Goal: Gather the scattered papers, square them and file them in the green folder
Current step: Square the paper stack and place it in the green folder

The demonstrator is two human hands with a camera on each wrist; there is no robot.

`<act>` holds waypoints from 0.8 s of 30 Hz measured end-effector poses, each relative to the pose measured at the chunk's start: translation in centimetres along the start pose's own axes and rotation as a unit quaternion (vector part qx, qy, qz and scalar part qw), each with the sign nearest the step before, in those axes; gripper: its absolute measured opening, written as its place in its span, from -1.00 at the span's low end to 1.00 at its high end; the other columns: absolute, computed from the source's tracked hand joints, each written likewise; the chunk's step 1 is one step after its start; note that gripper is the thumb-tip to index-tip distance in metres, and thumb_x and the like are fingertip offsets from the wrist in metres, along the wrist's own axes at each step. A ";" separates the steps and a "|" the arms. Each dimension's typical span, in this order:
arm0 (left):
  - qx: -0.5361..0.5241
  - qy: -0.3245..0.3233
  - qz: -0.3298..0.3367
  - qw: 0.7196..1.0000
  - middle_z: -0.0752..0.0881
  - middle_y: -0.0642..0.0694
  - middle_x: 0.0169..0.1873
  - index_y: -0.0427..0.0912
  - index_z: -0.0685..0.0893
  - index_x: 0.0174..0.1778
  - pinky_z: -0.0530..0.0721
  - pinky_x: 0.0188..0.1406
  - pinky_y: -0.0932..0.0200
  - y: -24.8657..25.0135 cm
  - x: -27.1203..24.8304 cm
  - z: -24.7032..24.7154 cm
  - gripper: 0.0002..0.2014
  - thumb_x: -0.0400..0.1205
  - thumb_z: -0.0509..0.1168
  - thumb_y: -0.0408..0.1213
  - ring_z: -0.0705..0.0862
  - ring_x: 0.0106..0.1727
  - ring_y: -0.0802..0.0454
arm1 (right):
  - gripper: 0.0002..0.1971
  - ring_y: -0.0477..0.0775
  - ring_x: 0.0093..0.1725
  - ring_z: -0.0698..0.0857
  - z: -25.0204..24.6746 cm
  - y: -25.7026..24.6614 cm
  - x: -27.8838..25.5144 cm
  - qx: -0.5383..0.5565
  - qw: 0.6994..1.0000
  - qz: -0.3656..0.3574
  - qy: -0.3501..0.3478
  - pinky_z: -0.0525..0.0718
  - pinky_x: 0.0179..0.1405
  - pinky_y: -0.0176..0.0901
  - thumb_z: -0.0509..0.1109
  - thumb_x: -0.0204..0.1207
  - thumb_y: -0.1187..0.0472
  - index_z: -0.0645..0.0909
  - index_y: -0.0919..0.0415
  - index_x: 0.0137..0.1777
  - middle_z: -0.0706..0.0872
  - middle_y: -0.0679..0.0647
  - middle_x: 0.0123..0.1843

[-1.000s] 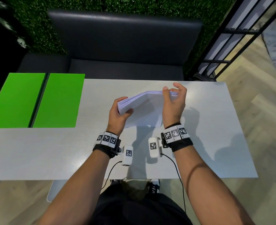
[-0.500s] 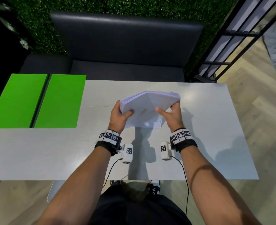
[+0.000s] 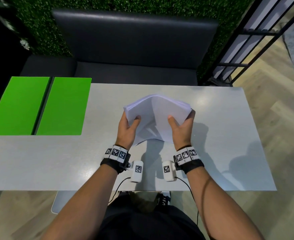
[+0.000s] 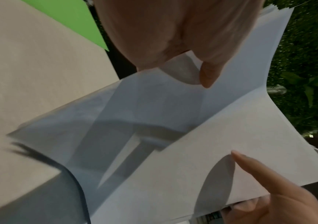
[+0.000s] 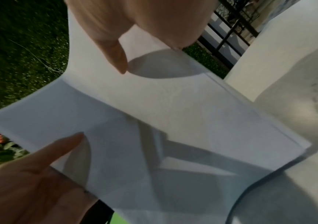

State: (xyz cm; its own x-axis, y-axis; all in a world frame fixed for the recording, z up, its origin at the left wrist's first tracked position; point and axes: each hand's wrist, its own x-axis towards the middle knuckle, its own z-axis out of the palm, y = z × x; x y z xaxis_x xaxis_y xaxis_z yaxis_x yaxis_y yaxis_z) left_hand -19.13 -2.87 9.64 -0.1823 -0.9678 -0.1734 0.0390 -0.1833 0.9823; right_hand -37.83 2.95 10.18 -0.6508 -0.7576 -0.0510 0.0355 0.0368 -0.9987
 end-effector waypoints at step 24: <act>-0.002 -0.010 -0.133 0.991 0.78 -0.17 0.17 -0.16 0.60 0.37 0.74 0.16 -0.16 -2.9 -0.3 -0.7 -0.33 0.29 0.54 -0.43 0.72 0.26 -0.20 | -0.47 -0.04 0.13 0.79 -1.6 5.0 0.4 0.005 0.983 0.158 -0.094 0.77 0.17 -0.10 0.44 0.47 0.59 0.55 0.25 0.42 0.81 0.05 0.14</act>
State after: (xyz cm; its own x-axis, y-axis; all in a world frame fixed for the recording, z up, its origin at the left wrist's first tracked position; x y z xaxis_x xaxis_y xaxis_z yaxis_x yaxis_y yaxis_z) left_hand -18.46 -2.22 6.83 -0.2067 -0.8816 -0.4244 -0.0082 -0.4322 0.9017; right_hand -39.19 3.86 5.11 -0.4536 -0.8166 -0.3570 0.2210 0.2850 -0.9327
